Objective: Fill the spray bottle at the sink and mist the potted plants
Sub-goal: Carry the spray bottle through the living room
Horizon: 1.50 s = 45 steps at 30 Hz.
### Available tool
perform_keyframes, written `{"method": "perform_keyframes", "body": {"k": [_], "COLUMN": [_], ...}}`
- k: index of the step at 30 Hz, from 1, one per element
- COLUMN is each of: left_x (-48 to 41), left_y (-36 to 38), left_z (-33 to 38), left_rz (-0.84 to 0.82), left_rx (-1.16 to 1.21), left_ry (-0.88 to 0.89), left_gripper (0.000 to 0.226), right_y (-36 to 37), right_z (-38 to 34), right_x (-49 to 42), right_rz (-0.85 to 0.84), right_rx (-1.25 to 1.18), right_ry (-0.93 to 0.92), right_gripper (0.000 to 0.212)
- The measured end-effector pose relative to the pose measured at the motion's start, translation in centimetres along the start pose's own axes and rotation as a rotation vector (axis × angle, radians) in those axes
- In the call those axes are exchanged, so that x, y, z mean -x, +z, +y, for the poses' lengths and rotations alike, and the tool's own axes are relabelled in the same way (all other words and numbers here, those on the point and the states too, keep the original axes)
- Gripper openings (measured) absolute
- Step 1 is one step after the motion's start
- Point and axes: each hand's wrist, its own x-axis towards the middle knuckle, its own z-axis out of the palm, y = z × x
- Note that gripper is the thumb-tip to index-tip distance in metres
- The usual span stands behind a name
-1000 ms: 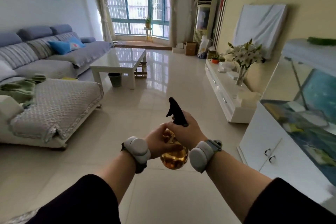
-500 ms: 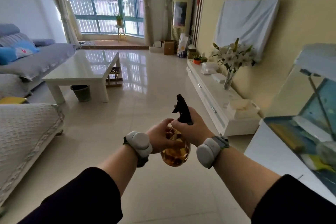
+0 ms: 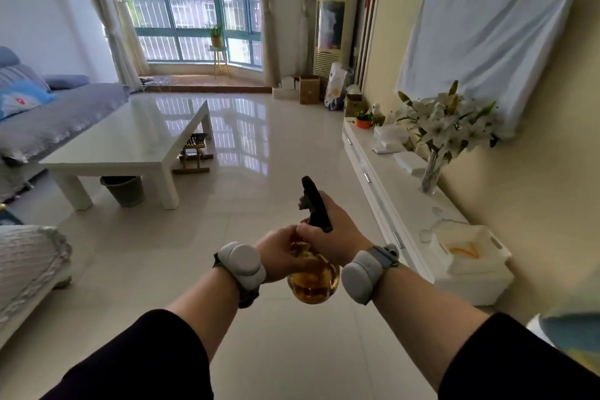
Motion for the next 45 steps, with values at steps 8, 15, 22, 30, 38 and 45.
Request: {"method": "perform_keyframes", "body": {"k": [8, 15, 22, 30, 38, 45], "left_x": [-19.4, -38.8, -57.9, -79.1, -97.4, -116.8], "left_y": [-8.9, -17.2, -19.6, -22.8, -29.8, -35.8], "left_z": [-7.1, -9.6, -10.2, -10.8, -14.6, -20.3], "left_rz": [0.052, -0.034, -0.119, -0.114, -0.074, -0.167], "left_rx": [0.027, -0.030, -0.081, -0.070, -0.034, -0.034], "left_ry": [-0.023, 0.003, 0.046, 0.024, -0.013, 0.032], "left_gripper": [0.063, 0.076, 0.070, 0.067, 0.073, 0.071], "right_y": [0.0, -3.6, -9.6, -16.7, -19.4, -20.5], "right_z": [7.0, 11.4, 19.6, 29.7, 36.6, 44.0], "right_x": [-21.1, -38.8, -53.4, -72.2, -91.7, -109.1], "right_rz": [0.004, 0.111, 0.214, 0.201, 0.149, 0.255], "right_rx": [-0.022, -0.032, -0.036, -0.065, -0.071, -0.032], "right_ry": [0.023, 0.082, 0.154, 0.130, 0.134, 0.189], "right_gripper": [0.042, 0.047, 0.045, 0.035, 0.033, 0.036]}}
